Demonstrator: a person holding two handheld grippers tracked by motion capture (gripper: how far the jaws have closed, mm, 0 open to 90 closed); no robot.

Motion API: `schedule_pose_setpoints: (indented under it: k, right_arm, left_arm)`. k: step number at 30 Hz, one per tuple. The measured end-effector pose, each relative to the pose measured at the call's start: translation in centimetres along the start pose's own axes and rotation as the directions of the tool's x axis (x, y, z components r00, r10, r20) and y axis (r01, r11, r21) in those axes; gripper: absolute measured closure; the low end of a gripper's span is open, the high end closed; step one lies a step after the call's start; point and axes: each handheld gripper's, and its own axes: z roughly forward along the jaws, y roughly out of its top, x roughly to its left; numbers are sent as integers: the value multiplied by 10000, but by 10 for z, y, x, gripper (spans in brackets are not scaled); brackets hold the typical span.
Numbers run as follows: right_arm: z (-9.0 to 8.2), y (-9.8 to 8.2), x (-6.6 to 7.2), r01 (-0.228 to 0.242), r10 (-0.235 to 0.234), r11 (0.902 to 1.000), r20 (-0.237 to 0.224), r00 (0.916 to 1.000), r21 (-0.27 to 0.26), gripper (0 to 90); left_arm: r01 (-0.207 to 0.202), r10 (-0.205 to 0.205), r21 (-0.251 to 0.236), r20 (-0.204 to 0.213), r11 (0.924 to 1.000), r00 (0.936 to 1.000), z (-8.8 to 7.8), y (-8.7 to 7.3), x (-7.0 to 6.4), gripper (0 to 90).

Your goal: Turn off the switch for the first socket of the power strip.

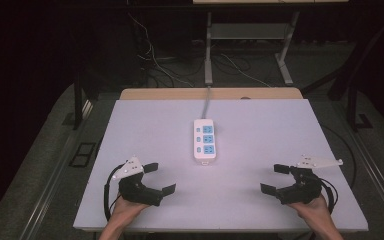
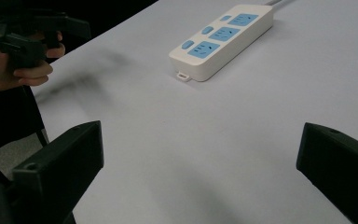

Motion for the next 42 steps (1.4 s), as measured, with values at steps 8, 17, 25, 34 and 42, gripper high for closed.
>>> schedule_pose_setpoints:
  k: [8, 17, 25, 34, 42]
  right_arm:
    - [0, 0, 0, 11, -11, 10000, 53, 10000, 54, 4]
    - [1, -1, 0, -4, 3, 9997, 59, 10000, 225, 4]
    - [2, -2, 0, 40, -43, 9991, 68, 10000, 418, 4]
    - [1, -3, -1, 34, -41, 9992, 161, 9999, 398, 4]
    - [2, -3, -2, -9, -1, 9991, 211, 9998, 431, 4]
  left_arm:
    - [11, -11, 18, 71, 10000, 10000, 0, 0, 0, 0]
    - [55, -55, 11, 154, 10000, 9999, 0, 0, 1, 0]
    - [108, -112, 138, 299, 9998, 9995, 0, 0, 0, 0]
    - [175, -197, 437, 496, 9989, 9986, 0, 3, -1, 0]
    - [285, -322, 782, 459, 9965, 9984, 1, 9, -1, 0]
